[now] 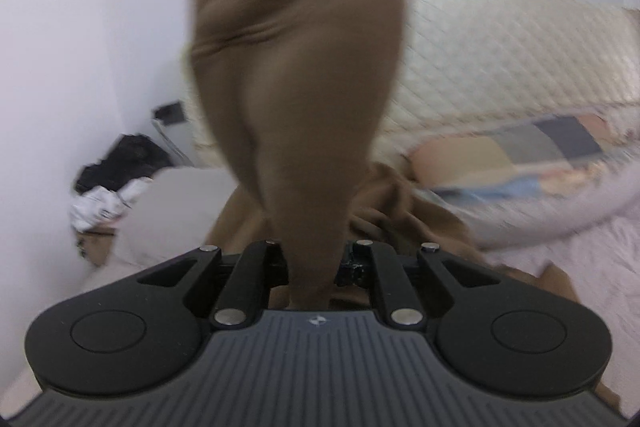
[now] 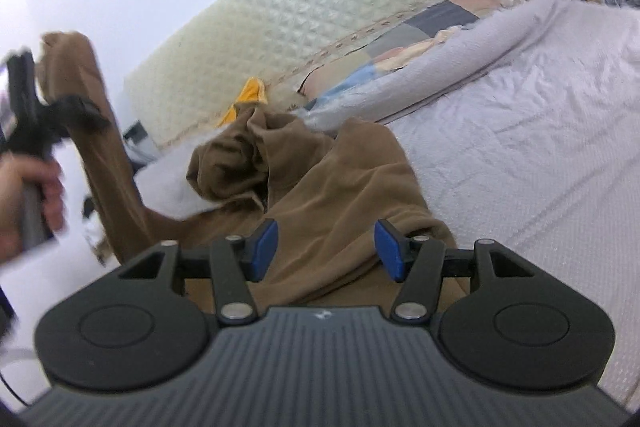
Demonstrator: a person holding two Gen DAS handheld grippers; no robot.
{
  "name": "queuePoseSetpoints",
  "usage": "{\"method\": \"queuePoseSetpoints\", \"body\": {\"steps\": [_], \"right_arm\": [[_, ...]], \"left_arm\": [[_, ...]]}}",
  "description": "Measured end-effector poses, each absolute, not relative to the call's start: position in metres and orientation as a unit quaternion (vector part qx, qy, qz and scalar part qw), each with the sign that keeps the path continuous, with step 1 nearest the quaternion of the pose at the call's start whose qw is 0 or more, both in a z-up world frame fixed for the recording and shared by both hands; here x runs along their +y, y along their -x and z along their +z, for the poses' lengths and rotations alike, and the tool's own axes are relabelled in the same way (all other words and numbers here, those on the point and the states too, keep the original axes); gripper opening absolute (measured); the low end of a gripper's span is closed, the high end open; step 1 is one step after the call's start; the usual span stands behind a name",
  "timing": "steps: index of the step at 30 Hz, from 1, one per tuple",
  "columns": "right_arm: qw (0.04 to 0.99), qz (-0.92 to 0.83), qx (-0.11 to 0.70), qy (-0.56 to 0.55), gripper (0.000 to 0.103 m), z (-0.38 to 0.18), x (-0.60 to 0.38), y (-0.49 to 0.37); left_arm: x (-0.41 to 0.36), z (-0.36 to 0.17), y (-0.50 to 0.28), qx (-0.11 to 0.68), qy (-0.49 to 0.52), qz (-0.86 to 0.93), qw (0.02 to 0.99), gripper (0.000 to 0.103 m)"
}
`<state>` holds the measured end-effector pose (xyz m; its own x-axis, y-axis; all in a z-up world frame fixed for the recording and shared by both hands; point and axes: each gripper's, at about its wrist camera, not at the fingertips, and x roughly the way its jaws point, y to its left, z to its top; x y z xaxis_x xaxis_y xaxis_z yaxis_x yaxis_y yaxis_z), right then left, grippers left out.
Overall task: Fold large clothes
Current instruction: 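Carry the sleeve across the hoodie body with the left gripper, then release the sleeve onto the body and raise the left tool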
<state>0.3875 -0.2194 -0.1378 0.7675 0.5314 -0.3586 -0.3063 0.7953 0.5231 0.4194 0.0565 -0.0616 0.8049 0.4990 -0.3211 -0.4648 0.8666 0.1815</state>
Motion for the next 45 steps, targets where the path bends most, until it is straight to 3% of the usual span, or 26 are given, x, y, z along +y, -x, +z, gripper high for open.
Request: {"method": "queuePoseSetpoints", "body": {"steps": [10, 15, 20, 21, 22, 24, 25, 35, 45], "right_arm": [[0.899, 0.192, 0.255, -0.299, 0.058, -0.156, -0.260, -0.403], [0.894, 0.179, 0.266, -0.312, 0.058, -0.165, -0.264, -0.407], [0.897, 0.169, 0.273, -0.303, 0.058, -0.172, -0.261, -0.413], [0.897, 0.168, 0.277, -0.300, 0.058, -0.174, -0.259, -0.415], [0.897, 0.167, 0.279, -0.299, 0.058, -0.176, -0.259, -0.416], [0.897, 0.167, 0.281, -0.298, 0.058, -0.179, -0.257, -0.419], [0.896, 0.168, 0.281, -0.299, 0.058, -0.180, -0.256, -0.420], [0.911, 0.182, 0.258, -0.267, 0.058, -0.165, -0.236, -0.416], [0.931, 0.242, 0.196, -0.189, 0.057, -0.135, -0.176, -0.433]], "left_arm": [[-0.047, -0.203, -0.431, 0.287, -0.057, 0.155, 0.944, 0.013], [-0.052, -0.256, -0.429, 0.320, -0.046, 0.141, 0.936, 0.013], [-0.035, -0.264, -0.425, 0.329, -0.030, 0.115, 0.937, 0.020], [-0.036, -0.264, -0.422, 0.329, -0.033, 0.104, 0.938, 0.029], [-0.029, -0.262, -0.422, 0.335, -0.030, 0.090, 0.937, 0.046], [-0.025, -0.258, -0.415, 0.351, -0.004, 0.050, 0.935, 0.069], [-0.026, -0.253, -0.407, 0.351, 0.001, 0.041, 0.936, 0.074], [0.029, -0.213, -0.341, 0.333, 0.115, -0.030, 0.935, 0.078], [0.115, -0.207, -0.358, 0.314, 0.148, 0.054, 0.936, 0.078]]}}
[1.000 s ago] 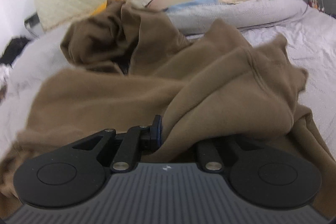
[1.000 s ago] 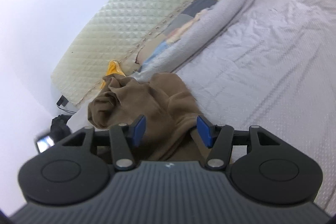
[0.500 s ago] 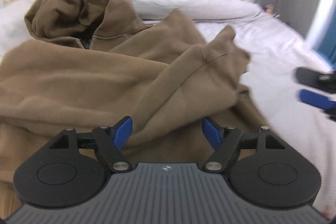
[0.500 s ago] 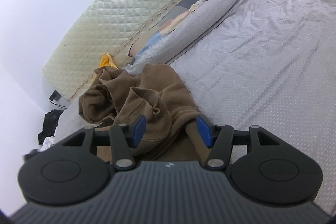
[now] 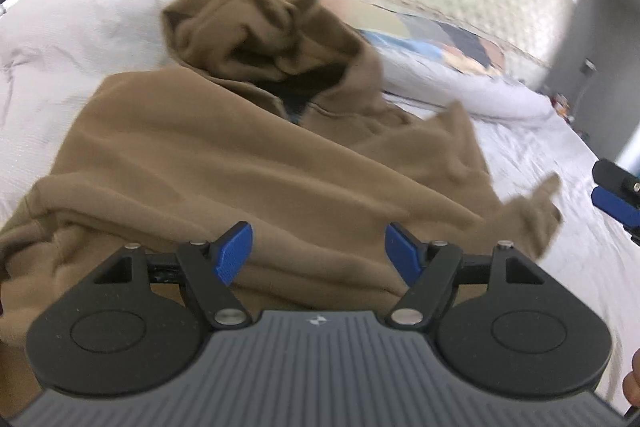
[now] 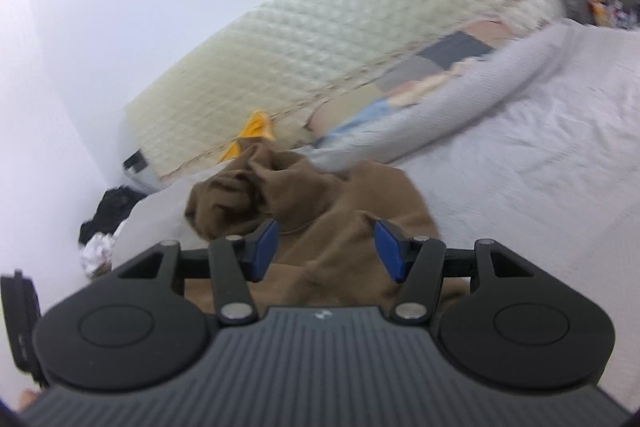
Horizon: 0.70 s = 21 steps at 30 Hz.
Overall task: Fold large clothes
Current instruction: 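Release the sleeve onto the body and raise the left tool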
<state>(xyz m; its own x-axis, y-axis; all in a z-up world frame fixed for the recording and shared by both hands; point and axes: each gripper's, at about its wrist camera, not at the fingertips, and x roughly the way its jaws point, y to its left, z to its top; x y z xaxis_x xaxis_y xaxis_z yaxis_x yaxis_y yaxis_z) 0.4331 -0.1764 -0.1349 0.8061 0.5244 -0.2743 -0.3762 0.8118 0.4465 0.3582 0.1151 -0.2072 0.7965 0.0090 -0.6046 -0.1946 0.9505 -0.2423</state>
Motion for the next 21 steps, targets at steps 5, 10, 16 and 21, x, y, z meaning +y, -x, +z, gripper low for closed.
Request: {"method": "queuePoseSetpoints", "body": {"steps": [5, 10, 16, 21], "right_arm": [[0.930, 0.263, 0.216, -0.138, 0.056, -0.146, -0.137, -0.455], [0.935, 0.232, 0.258, -0.079, 0.049, -0.174, -0.118, -0.464], [0.933, 0.189, 0.305, -0.029, 0.047, -0.192, -0.107, -0.468], [0.927, 0.180, 0.330, -0.007, 0.046, -0.211, -0.103, -0.472]], "left_arm": [[0.140, -0.220, -0.371, 0.322, 0.130, 0.055, 0.936, 0.078], [0.159, -0.229, -0.378, 0.328, 0.131, 0.064, 0.933, 0.077], [0.173, -0.239, -0.383, 0.345, 0.137, 0.073, 0.926, 0.075], [0.173, -0.260, -0.390, 0.381, 0.127, 0.088, 0.912, 0.074]]}}
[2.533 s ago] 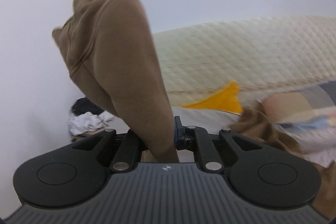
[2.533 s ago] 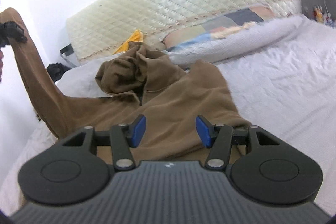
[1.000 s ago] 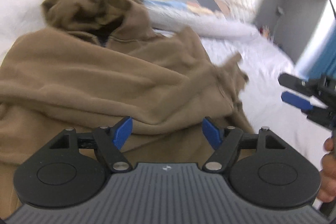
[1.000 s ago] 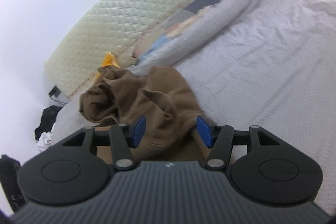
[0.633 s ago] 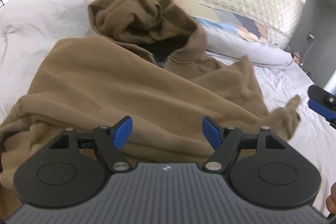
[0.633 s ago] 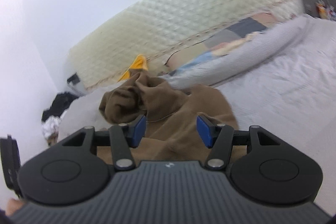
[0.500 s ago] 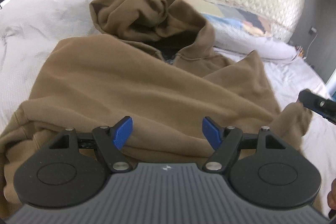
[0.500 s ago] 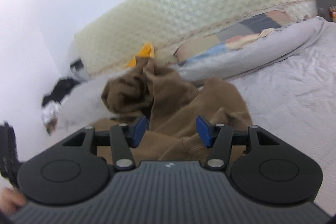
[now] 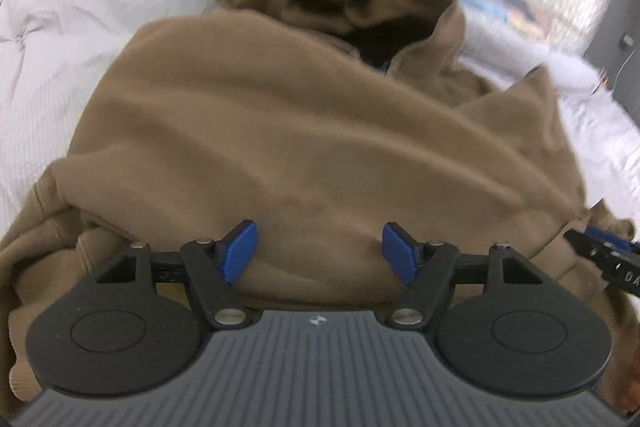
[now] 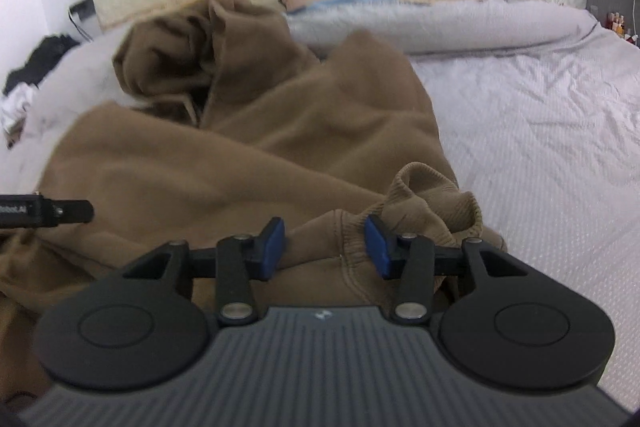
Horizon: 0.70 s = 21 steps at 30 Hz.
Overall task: Fold large clothes
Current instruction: 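Release the sleeve onto the body and raise the left tool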
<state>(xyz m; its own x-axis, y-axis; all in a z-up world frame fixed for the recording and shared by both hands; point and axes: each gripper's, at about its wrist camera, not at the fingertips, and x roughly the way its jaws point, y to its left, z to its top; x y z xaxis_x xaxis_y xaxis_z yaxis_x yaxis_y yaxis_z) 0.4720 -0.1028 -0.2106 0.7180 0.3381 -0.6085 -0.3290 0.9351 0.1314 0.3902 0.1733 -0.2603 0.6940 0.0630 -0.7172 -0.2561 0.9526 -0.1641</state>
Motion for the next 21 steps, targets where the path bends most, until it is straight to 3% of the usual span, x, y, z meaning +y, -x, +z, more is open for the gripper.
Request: {"method": "queuePoseSetpoints", "body": {"steps": [10, 21], "right_arm": [[0.933, 0.170, 0.317, 0.009, 0.046, -0.221, -0.095, -0.466], [0.944, 0.177, 0.277, -0.041, 0.052, -0.183, -0.107, -0.425]], "left_arm": [[0.165, -0.264, -0.391, 0.381, 0.112, 0.112, 0.911, 0.074], [0.143, -0.225, -0.345, 0.345, 0.127, 0.100, 0.925, 0.075]]}}
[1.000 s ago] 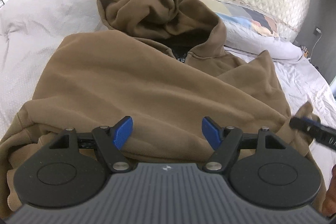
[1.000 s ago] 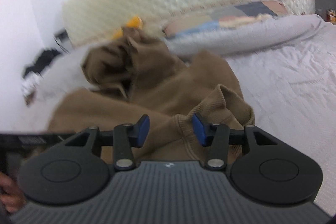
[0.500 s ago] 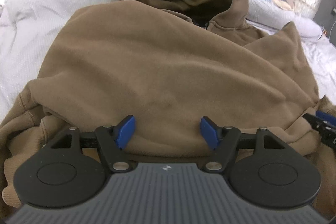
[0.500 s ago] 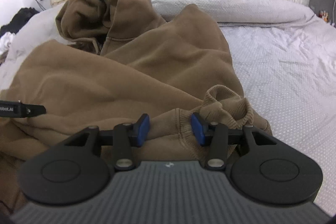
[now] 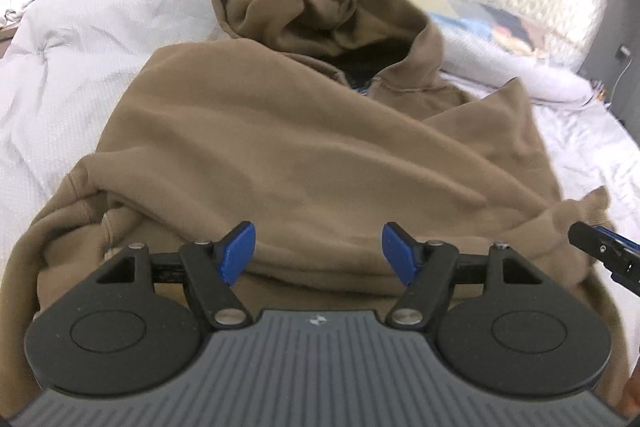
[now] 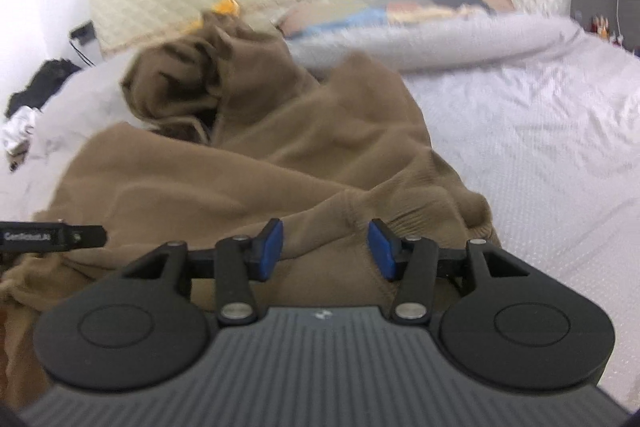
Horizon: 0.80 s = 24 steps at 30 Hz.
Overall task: Fold large clothes
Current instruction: 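Release the sleeve onto the body and raise the left tool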
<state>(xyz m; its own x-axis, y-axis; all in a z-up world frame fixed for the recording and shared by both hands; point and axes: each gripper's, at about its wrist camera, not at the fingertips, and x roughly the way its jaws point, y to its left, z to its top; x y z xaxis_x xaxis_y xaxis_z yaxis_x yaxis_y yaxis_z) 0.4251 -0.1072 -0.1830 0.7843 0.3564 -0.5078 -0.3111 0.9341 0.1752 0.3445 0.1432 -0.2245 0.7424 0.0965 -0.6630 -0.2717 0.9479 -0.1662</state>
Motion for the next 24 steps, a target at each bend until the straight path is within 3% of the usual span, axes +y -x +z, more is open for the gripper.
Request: {"method": "queuePoseSetpoints", "body": {"steps": [13, 24], "right_arm": [[0.946, 0.224, 0.224, -0.064, 0.052, -0.149, -0.119, -0.355], [0.955, 0.232, 0.177, -0.052, 0.052, -0.133, -0.116, -0.321]], "left_arm": [[0.099, -0.183, -0.265, 0.282, 0.094, 0.074, 0.952, 0.075], [0.118, -0.159, -0.235, 0.245, 0.113, 0.092, 0.958, 0.075]]}}
